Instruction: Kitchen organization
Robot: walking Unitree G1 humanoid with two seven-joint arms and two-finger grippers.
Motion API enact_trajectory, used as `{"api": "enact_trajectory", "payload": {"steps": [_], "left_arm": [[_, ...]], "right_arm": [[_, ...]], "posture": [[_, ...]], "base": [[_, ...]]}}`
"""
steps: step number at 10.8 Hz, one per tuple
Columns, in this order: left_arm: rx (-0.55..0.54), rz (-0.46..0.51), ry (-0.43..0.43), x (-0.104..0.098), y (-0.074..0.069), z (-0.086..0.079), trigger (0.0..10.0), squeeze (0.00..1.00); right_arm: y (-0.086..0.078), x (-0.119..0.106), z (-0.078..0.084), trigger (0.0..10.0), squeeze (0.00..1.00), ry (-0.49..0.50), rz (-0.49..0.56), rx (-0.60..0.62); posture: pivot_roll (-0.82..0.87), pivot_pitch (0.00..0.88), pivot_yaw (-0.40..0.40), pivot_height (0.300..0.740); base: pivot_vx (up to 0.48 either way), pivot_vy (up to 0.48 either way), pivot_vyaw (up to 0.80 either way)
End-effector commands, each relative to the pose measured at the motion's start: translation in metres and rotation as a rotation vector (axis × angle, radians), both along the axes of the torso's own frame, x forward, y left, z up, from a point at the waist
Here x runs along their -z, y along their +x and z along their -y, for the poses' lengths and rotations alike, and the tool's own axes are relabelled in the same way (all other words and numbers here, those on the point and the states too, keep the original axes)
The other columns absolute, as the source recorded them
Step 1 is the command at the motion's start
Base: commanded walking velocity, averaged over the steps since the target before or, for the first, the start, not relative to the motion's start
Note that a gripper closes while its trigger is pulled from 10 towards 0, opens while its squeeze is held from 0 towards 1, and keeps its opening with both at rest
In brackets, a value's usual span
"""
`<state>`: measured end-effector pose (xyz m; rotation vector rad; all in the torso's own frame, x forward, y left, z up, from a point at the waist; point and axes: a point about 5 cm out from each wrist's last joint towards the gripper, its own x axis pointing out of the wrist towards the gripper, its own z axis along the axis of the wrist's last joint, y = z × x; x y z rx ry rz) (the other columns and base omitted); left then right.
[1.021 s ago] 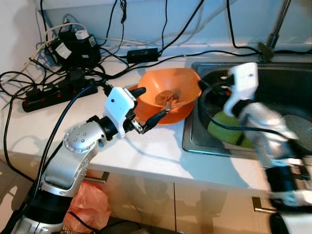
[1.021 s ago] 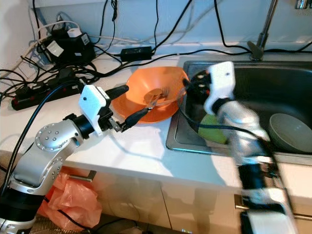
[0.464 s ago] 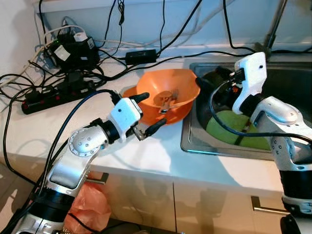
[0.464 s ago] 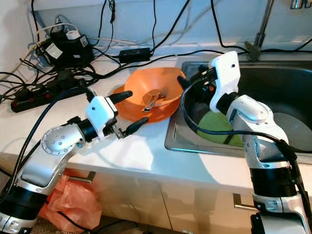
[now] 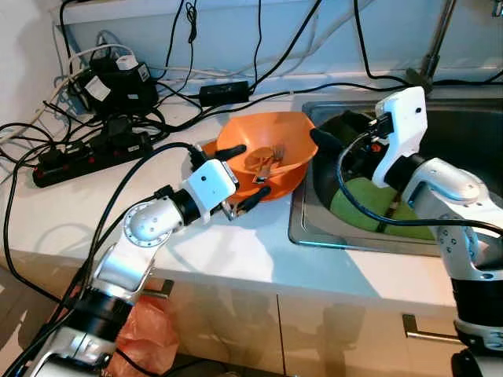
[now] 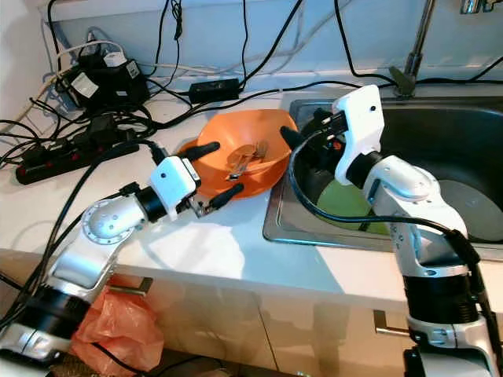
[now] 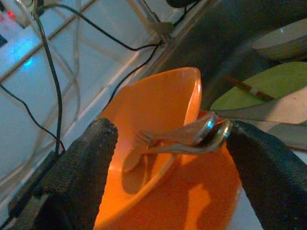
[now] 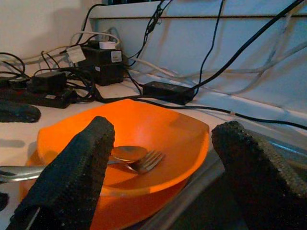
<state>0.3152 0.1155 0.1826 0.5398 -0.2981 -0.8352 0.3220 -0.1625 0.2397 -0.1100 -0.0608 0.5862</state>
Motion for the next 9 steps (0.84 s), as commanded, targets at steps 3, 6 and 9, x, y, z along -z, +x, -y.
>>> {"api": "enact_trajectory", "payload": {"steps": [3, 6, 9], "left_arm": [[-0.013, 0.024, 0.016, -0.0008, 0.0056, -0.0042, 2.9, 0.00], [-0.009, 0.027, 0.010, -0.0002, 0.0077, -0.0056, 0.0, 0.00], [-0.002, 0.027, 0.006, 0.0004, 0.0084, -0.0056, 0.0, 0.00]], "right_arm": [[-0.0006, -0.0041, -0.0053, 10.0, 0.00, 0.023, 0.009, -0.010], [0.0001, -0.0039, -0.0057, 10.0, 0.00, 0.030, 0.011, -0.003], [0.0014, -0.0032, -0.0050, 10.0, 0.00, 0.033, 0.012, 0.009]], "posture": [[0.10, 0.034, 0.184, 0.740], [0.10, 0.034, 0.185, 0.740], [0.09, 0.035, 0.186, 0.740]], "base": [[0.000, 0.000, 0.00], [0.000, 0.000, 0.00], [0.000, 0.000, 0.00]]}}
